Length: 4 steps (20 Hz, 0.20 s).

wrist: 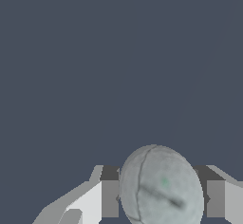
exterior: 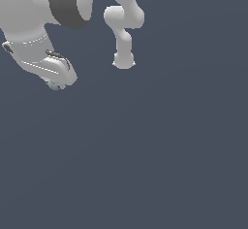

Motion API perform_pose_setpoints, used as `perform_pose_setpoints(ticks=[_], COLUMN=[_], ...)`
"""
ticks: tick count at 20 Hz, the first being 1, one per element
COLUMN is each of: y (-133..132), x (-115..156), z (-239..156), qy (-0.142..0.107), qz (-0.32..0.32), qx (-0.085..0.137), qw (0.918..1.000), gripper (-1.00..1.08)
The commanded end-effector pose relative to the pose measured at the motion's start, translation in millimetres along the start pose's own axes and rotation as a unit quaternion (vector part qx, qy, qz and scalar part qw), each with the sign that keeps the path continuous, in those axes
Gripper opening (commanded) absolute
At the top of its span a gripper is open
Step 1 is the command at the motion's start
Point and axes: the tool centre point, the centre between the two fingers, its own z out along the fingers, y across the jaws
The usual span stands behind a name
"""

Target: Pick up the object and move it to a goal position.

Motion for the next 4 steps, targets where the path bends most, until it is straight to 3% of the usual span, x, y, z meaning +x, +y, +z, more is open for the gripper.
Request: perform_pose_setpoints(ticks=[1,4], y=[3.6,5.2], x=[-0.4,-0.3], z=[-7.2,-9.8], qy=[-0.001,-0.001], qz=[-0.001,-0.001], qx=[0.000,0.000], qw=[1.0000,1.0000], gripper=[-1.00,-1.00])
